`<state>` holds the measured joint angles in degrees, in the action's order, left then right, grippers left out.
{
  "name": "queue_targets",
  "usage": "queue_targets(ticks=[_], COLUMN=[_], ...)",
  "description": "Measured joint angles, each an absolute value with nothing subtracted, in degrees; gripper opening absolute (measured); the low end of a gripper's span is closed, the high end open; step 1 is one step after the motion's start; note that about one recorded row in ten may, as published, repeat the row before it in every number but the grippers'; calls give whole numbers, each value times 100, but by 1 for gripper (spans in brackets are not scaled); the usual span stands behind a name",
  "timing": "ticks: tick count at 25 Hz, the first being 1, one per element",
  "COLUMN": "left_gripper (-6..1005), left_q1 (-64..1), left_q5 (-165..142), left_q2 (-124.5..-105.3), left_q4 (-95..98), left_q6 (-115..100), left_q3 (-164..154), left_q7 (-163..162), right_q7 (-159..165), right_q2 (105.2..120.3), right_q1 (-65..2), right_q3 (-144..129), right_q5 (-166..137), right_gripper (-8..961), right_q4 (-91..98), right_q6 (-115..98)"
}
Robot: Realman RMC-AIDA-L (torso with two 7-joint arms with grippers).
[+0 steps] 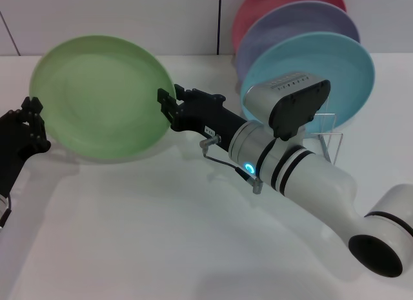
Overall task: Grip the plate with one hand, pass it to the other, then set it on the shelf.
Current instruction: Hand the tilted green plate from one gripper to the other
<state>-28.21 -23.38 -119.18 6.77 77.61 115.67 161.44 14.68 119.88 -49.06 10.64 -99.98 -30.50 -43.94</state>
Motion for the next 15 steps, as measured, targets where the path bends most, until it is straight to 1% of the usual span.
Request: queue_targets(ticks=[6,11,15], left_gripper=[93,94,96], left_q1=[-2821,-2821,-2821], left_q5=[-2338,-2337,-2338], left_q2=[-11918,-11918,-11918], left_q4=[677,684,685], left_q6=[7761,7761,7760], left_q3=[11562,11553,11540], left_q7=[16146,16146,16146], right_q7=[1468,1468,1468], right_q2=[11988,11988,11988], right_q1=[-4909,-4912,-4910], right_q3=[1064,1064,1064], right_q5=[-10005,-10010,-10002], right_gripper=[275,213,212], right_q4=[-3050,-3057,-3059], right_q6=[-4394,-4394,-4394])
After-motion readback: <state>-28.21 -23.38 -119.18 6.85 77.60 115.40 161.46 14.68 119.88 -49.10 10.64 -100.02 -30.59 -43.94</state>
